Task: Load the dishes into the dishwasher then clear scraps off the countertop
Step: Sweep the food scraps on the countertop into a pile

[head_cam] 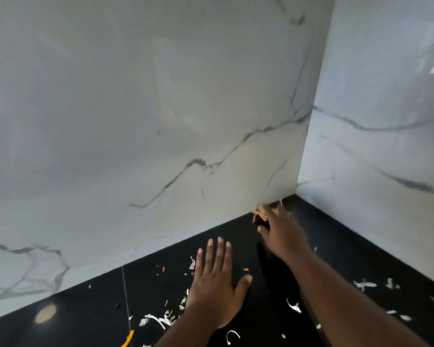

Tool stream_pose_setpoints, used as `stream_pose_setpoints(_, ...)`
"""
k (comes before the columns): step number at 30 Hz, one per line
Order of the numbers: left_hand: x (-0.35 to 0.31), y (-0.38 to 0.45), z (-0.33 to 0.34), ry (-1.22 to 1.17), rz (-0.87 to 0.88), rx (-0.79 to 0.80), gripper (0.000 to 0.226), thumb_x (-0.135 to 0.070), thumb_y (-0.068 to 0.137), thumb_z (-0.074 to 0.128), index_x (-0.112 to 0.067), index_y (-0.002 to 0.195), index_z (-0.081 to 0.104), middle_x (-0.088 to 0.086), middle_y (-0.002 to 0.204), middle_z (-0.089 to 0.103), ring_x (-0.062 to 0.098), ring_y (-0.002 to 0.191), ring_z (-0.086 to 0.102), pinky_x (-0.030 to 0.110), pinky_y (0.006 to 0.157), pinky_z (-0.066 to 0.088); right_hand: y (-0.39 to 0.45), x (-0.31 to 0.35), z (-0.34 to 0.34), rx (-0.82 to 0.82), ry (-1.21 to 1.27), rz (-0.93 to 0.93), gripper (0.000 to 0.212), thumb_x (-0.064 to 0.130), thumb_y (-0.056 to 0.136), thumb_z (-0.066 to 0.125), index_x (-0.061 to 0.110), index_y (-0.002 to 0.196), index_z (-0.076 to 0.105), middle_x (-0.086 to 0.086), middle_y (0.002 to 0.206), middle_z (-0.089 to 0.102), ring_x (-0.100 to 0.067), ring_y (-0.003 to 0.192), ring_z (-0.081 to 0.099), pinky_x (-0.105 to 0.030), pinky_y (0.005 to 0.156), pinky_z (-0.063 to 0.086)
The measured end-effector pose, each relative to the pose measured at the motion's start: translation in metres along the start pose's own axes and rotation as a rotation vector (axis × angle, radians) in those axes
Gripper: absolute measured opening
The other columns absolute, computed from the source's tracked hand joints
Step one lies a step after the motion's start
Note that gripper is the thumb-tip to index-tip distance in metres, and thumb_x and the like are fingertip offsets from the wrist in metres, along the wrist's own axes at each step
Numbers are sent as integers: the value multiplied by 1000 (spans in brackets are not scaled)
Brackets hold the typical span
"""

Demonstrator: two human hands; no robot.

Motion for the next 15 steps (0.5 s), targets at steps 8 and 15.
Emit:
stream_pose_setpoints(8,9,4,25,-35,-18,14,79,-62,95,11,-9,149,32,11,157,24,28,147,8,43,111,11,37,-12,13,-74,117,125,16,22,95,53,11,102,62,-10,99,65,-31,93,61,-30,65,37)
stream_pose_setpoints(15,-30,-54,-52,-12,65,-63,89,-66,85,-12,-7,151,-4,10,158,-15,25,143,-25,38,115,-16,-133,14,-92,-107,141,-25,14,27,95,55,18,103,62,1,97,59,-16,82,59,-30,70,47)
Point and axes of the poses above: each hand's wrist, its own y-axis towards the middle knuckle, its own z-axis out of the palm, x = y × z, the point moved 5 cm from there along y, towards the middle knuckle
